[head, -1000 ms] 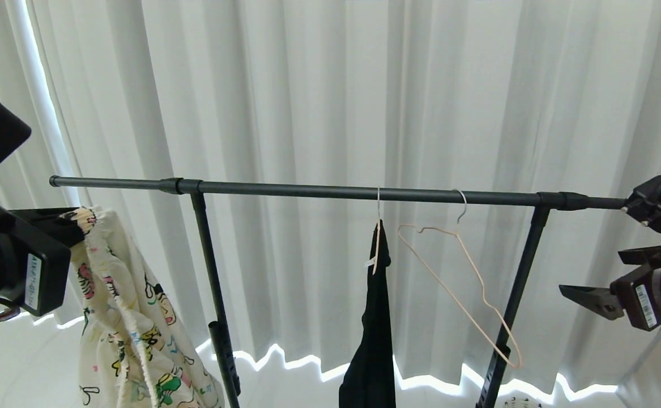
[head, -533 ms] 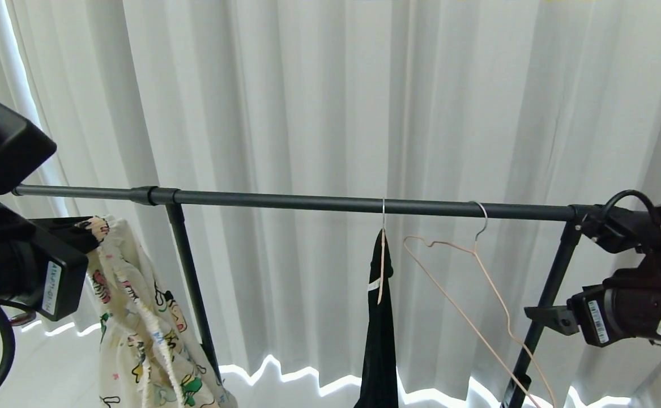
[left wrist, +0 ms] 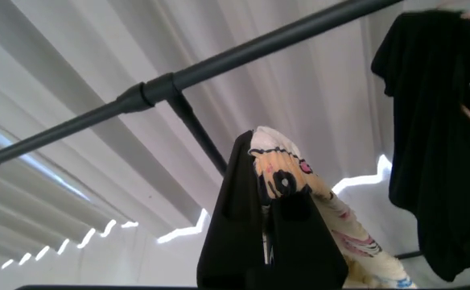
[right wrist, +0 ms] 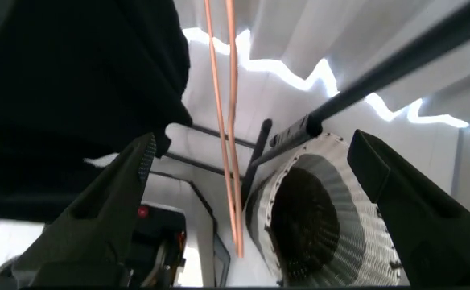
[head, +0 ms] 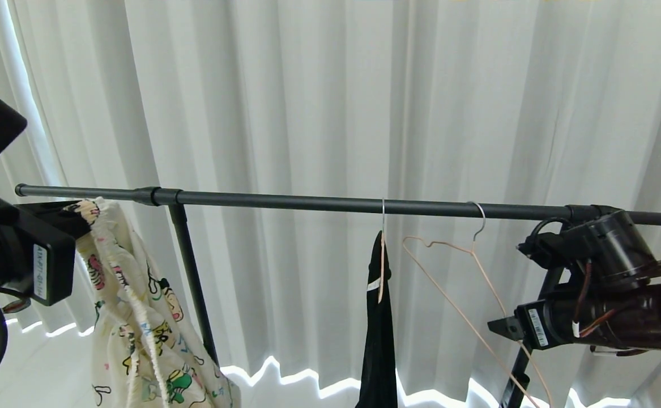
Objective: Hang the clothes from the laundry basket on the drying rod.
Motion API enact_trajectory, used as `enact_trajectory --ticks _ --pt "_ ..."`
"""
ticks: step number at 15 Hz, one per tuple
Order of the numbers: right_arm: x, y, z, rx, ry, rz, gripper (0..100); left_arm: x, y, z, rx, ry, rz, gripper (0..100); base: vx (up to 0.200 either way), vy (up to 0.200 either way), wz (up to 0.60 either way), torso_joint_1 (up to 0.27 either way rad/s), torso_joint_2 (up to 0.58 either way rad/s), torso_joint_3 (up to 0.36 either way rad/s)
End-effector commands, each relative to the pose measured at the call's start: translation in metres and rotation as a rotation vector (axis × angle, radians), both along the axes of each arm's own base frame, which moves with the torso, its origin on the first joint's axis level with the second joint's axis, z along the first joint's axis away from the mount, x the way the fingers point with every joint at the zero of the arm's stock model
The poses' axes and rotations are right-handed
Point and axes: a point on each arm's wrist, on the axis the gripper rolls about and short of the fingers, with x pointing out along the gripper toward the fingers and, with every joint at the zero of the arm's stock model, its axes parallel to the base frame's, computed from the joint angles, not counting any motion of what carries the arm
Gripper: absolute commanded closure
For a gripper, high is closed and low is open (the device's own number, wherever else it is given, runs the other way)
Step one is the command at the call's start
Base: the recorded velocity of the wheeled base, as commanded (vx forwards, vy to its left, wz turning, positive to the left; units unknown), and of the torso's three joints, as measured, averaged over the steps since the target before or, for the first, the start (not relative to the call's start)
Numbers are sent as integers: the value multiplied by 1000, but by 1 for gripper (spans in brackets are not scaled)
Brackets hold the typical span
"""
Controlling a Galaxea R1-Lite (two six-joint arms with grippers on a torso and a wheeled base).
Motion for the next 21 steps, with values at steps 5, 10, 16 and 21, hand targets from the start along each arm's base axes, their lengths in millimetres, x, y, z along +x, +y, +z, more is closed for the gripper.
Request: enact_trajectory --ticks 5,10,16,21 --pt "37 -6 -48 -56 98 -71 0 5 3 11 -67 -100 18 100 0 0 0 0 0 0" --pt "51 2 -58 8 63 20 0 7 2 9 -66 -94 15 100 0 0 0 0 0 0" --pt "57 5 -62 19 19 71 0 7 2 8 -66 -90 14 100 0 0 0 0 0 0" --pt "58 6 -60 23 -10 79 100 7 2 8 -66 -90 13 100 0 0 0 0 0 0"
